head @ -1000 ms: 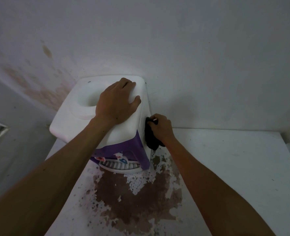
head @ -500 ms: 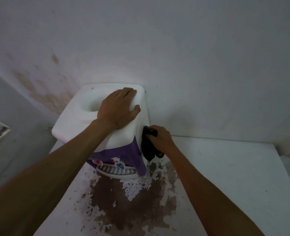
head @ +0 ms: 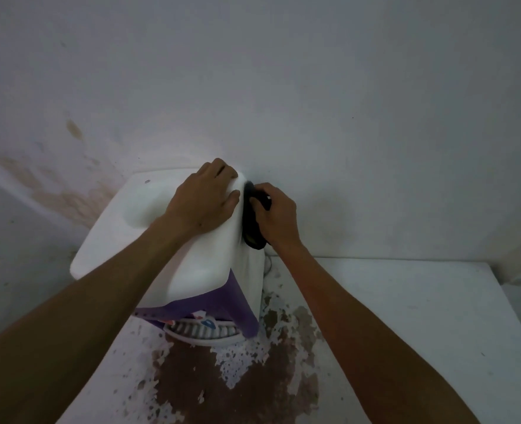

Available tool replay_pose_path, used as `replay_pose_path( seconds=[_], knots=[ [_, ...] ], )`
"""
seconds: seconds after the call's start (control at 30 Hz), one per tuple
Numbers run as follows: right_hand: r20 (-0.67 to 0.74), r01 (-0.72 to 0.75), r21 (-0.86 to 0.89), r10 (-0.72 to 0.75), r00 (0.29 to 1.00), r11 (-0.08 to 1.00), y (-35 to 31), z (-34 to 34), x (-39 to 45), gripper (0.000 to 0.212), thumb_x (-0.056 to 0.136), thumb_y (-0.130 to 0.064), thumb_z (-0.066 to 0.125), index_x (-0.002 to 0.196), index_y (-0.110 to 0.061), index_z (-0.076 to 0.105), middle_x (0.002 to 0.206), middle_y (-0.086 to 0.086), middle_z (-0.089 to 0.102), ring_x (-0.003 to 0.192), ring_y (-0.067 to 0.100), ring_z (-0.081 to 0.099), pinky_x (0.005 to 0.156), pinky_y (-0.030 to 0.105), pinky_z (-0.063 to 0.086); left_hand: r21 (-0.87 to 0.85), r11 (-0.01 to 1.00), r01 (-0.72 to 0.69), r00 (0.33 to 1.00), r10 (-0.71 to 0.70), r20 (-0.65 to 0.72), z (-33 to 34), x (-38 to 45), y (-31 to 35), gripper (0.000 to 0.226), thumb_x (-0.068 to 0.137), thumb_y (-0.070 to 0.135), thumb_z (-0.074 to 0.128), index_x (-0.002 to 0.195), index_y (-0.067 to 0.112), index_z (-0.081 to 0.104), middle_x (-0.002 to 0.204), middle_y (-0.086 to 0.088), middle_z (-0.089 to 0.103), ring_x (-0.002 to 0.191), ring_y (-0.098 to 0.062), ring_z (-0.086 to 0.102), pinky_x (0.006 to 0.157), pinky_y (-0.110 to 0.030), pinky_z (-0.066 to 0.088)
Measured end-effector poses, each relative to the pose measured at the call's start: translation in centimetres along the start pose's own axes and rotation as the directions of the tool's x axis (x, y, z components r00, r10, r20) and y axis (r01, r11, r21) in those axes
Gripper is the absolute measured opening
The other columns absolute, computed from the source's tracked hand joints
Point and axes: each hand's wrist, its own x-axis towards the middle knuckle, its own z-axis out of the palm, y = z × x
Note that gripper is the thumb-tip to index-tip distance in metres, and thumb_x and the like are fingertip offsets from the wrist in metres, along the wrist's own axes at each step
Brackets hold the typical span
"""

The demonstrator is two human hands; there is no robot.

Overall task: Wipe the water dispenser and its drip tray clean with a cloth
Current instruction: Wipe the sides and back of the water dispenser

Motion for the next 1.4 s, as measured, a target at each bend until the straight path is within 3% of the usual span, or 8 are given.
replay_pose_path(
  seconds=[0.17,0.33,0.47,0.57,0.87,1.03,1.13,1.4],
  knots=[
    [-0.029,-0.047,-0.057,0.045,0.999,0.997,3.5,2.3,-0.5,0.021,0.095,-0.003,0.058,0.109,-0.004,0.074,0.103,0.010,0.075,0.090,0.020,0.066,0.084,0.017,0.048,0.003,1.000,-0.018,1.000,0.018,-0.017,0.4,0.3,-0.3,0.039,0.098,0.037,0.056,0.127,0.011,0.055,0.127,-0.002,0.052,0.109,-0.024,0.055,0.086,-0.042,0.050],
    [0.258,-0.210,-0.225,0.266,0.929,0.951,9.0,2.4,-3.7,0.020,0.095,-0.002,0.055,0.098,0.002,0.074,0.095,0.014,0.074,0.088,0.029,0.070,0.083,0.041,0.057,-0.019,1.000,-0.013,1.000,0.013,-0.020,0.5,0.1,-0.4,0.041,0.097,0.040,0.056,0.130,0.016,0.052,0.133,0.003,0.049,0.112,-0.024,0.055,0.088,-0.039,0.047],
    [0.104,-0.179,-0.049,0.184,0.977,0.983,6.6,1.7,-2.8,0.020,0.093,-0.002,0.064,0.109,-0.005,0.076,0.107,0.007,0.075,0.093,0.010,0.064,0.084,0.003,0.042,-0.028,0.999,-0.016,1.000,0.016,0.001,0.6,0.1,-0.3,0.053,0.100,0.039,0.051,0.149,0.018,0.043,0.153,0.005,0.043,0.137,-0.021,0.045,0.111,-0.039,0.038],
    [-0.052,-0.117,0.088,0.122,0.991,0.989,4.9,2.0,-1.6,0.020,0.093,-0.003,0.065,0.109,-0.008,0.075,0.106,0.001,0.075,0.094,0.001,0.063,0.085,0.000,0.040,-0.010,1.000,-0.006,0.999,0.007,0.033,0.8,0.1,-0.4,0.058,0.103,0.041,0.045,0.156,0.022,0.035,0.162,0.007,0.034,0.149,-0.014,0.032,0.124,-0.033,0.018],
    [0.273,-0.225,-0.237,0.287,0.918,0.945,11.5,3.6,-4.3,0.023,0.097,0.000,0.052,0.101,0.002,0.074,0.098,0.016,0.074,0.090,0.032,0.070,0.081,0.040,0.056,-0.013,1.000,0.021,0.999,-0.021,0.041,1.2,0.3,-0.6,0.055,0.102,0.045,0.044,0.154,0.028,0.039,0.161,0.014,0.035,0.149,-0.013,0.033,0.124,-0.037,0.024],
    [0.049,-0.166,-0.029,0.167,0.985,0.986,8.5,3.1,-2.4,0.023,0.096,-0.002,0.060,0.114,-0.006,0.074,0.110,0.006,0.074,0.097,0.013,0.066,0.090,0.005,0.043,-0.007,0.999,0.037,0.998,-0.037,0.046,1.0,0.3,-0.5,0.056,0.101,0.046,0.047,0.154,0.028,0.040,0.161,0.014,0.035,0.147,-0.015,0.036,0.119,-0.039,0.031],
    [0.002,-0.129,-0.019,0.129,0.992,0.991,8.7,3.9,-2.9,0.021,0.097,-0.003,0.059,0.112,-0.004,0.074,0.105,0.009,0.075,0.091,0.016,0.067,0.085,0.010,0.046,-0.016,0.999,0.047,0.998,-0.046,0.049,1.0,0.3,-0.5,0.056,0.100,0.046,0.049,0.152,0.029,0.042,0.160,0.016,0.037,0.145,-0.014,0.039,0.114,-0.042,0.038],
    [0.399,-0.254,-0.286,0.356,0.845,0.924,11.5,3.0,-4.7,0.026,0.098,-0.010,0.055,0.114,-0.004,0.074,0.113,0.016,0.072,0.100,0.031,0.069,0.089,0.034,0.055,0.002,0.999,0.043,0.998,-0.043,0.049,0.8,0.4,-0.3,0.055,0.099,0.047,0.048,0.151,0.029,0.043,0.159,0.016,0.038,0.142,-0.015,0.043,0.109,-0.043,0.041]
  ],
)
